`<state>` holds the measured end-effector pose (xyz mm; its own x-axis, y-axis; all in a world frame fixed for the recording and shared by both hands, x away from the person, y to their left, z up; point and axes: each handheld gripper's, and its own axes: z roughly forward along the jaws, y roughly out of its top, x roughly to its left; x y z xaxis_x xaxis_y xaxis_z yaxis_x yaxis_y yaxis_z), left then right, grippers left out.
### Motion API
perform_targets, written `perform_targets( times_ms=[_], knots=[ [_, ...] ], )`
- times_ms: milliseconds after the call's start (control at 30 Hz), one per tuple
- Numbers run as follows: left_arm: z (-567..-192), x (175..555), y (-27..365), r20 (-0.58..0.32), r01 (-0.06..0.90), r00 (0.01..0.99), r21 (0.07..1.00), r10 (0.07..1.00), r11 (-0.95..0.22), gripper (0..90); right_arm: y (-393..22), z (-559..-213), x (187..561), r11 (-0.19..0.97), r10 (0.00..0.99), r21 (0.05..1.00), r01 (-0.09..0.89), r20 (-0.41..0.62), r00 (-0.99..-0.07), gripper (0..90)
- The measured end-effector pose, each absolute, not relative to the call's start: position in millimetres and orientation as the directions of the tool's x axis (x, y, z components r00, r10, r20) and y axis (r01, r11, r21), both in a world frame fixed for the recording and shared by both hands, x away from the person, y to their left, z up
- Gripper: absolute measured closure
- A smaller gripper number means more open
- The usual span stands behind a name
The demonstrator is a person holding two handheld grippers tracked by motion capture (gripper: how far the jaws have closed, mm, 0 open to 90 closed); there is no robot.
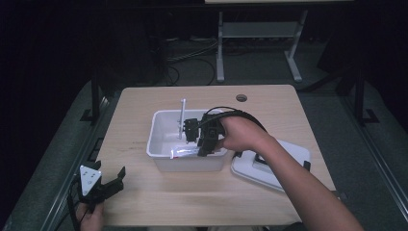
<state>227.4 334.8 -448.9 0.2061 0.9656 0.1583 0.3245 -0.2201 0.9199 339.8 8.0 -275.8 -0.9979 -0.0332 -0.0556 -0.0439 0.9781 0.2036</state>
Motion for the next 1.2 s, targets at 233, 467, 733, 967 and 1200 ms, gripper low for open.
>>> perform_targets(
  times_ms=[233, 467, 733, 967, 1200],
  knots=[
    [-448.8, 227.3, 335.2, 0.158, 0.325, 0.206, 0.92, 0.966, -0.22, 15.0, 6.0, -280.1, 350.3, 0.979, -0.012, 0.2, -0.022, -0.05, -0.999, 69.3],
    [-448.7, 226.7, 335.1, 0.151, 0.323, 0.201, 0.923, 0.968, -0.211, 15.0, 6.2, -286.9, 360.3, 0.982, 0.003, 0.191, -0.005, -0.044, -0.999, 69.3],
    [-448.4, 226.4, 335.3, 0.152, 0.322, 0.202, 0.923, 0.968, -0.212, 15.0, 8.1, -293.3, 367.1, 0.983, 0.015, 0.183, 0.008, -0.036, -0.999, 69.3],
    [-448.6, 226.6, 335.5, 0.15, 0.321, 0.2, 0.924, 0.968, -0.209, 15.0, 5.8, -300.1, 372.2, 0.983, 0.028, 0.182, 0.023, -0.025, -0.999, 69.3],
    [-448.7, 226.5, 335.2, 0.147, 0.32, 0.199, 0.925, 0.969, -0.207, 15.0, 3.9, -308.7, 378.8, 0.982, 0.041, 0.185, 0.038, -0.012, -0.999, 69.3]
  ],
)
